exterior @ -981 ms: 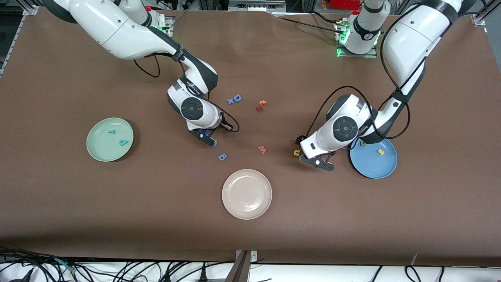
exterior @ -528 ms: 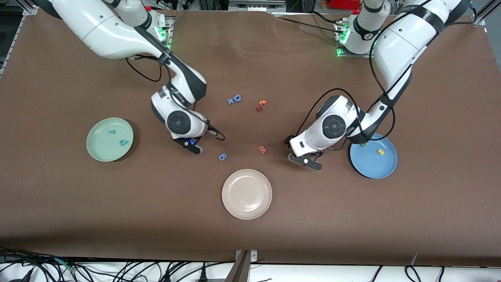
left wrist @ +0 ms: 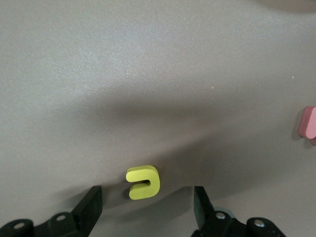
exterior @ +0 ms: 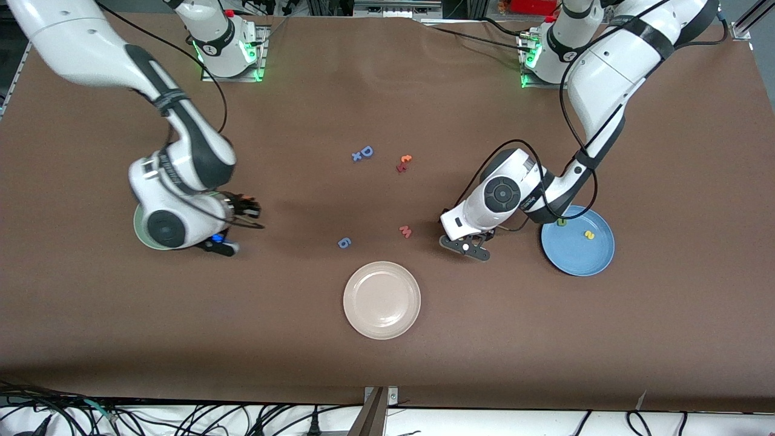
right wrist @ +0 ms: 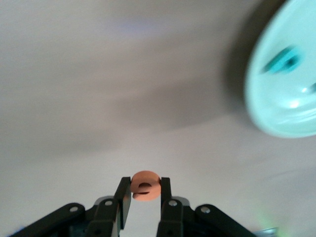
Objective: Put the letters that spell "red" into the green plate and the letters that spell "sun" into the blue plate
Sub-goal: 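Drop the orange e on the green plate while the left gripper places yellow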
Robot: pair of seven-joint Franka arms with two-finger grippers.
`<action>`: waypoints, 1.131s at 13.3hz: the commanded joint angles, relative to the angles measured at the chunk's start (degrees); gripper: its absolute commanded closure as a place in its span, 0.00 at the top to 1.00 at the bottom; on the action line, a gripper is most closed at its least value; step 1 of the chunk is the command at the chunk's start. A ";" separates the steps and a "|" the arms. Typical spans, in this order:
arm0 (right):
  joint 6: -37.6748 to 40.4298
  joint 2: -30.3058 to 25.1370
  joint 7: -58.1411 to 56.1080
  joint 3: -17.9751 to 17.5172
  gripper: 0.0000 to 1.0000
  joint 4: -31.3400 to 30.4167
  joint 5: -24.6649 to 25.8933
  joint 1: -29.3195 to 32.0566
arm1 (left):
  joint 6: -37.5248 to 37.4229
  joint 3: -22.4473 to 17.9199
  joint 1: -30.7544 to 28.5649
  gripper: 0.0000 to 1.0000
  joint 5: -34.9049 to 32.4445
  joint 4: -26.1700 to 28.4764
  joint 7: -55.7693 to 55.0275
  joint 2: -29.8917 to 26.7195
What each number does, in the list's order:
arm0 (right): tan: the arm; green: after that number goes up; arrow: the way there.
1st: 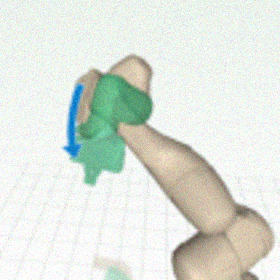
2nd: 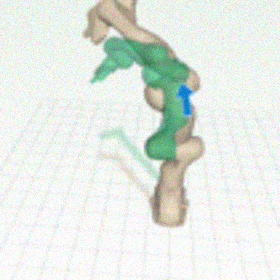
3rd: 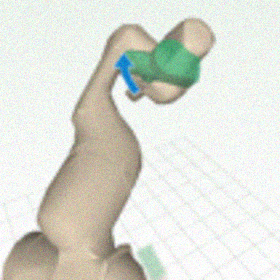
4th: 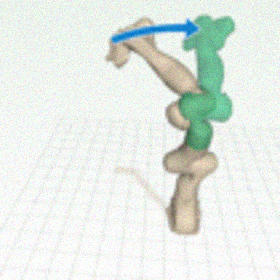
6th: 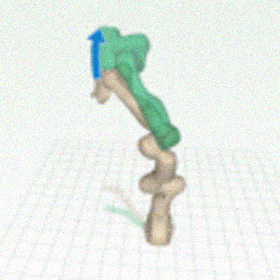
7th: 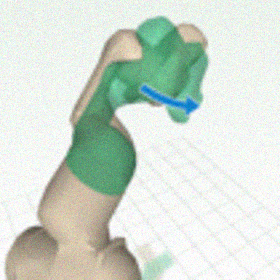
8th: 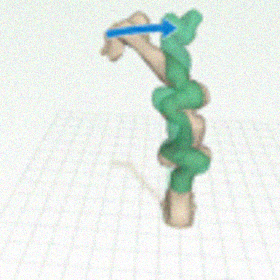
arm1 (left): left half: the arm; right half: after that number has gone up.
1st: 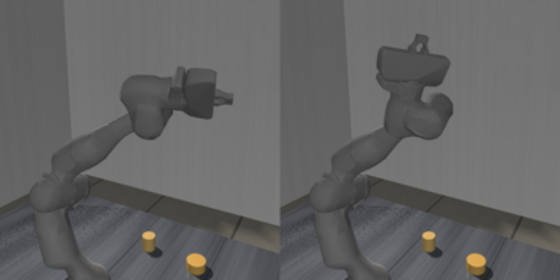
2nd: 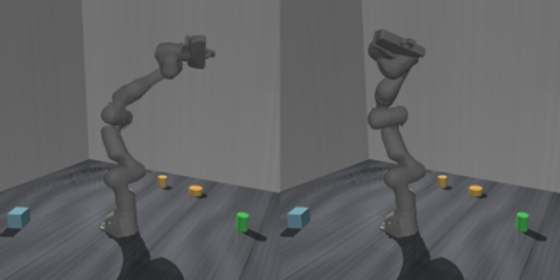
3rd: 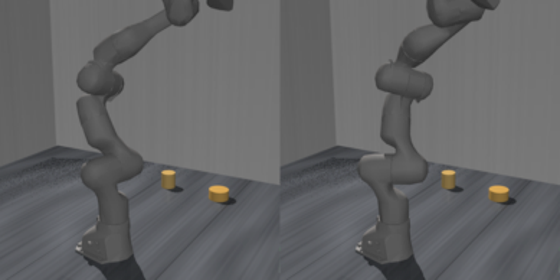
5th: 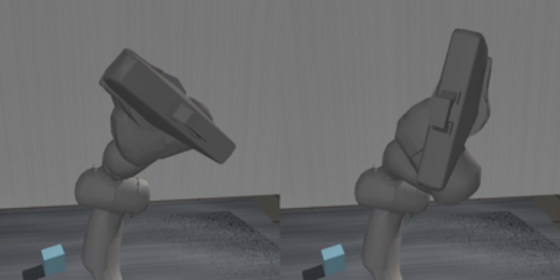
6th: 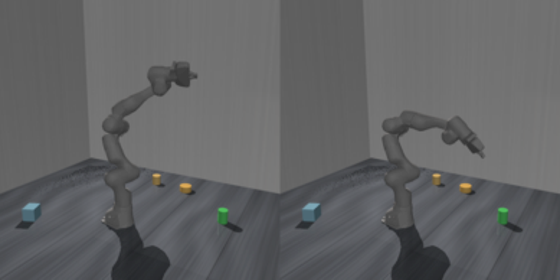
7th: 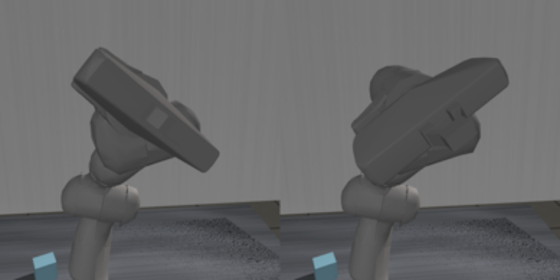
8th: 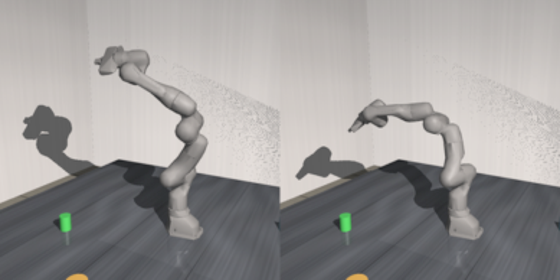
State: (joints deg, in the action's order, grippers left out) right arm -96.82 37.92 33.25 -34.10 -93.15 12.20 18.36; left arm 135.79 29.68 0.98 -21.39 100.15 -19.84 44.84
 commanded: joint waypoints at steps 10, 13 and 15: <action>-4.07 5.84 -34.02 4.47 0.17 1.04 16.63 13.64 | -1.05 -0.50 0.87 0.11 -2.08 -3.04 -2.22 -0.54; -5.31 6.81 -35.89 5.80 0.21 1.12 17.16 13.64 | -7.36 -0.32 -0.19 0.13 -2.08 -3.12 -1.69 -4.48; -5.31 6.90 -35.97 5.80 0.73 1.04 17.16 13.64 | -13.06 -0.32 -1.50 0.17 -2.25 -3.56 0.23 -6.51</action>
State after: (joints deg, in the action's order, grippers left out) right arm -102.01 44.57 -1.67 -27.82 -92.42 28.34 31.76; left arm 127.49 29.35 0.62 -21.87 95.94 -20.77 41.83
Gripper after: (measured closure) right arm 0.656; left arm 0.736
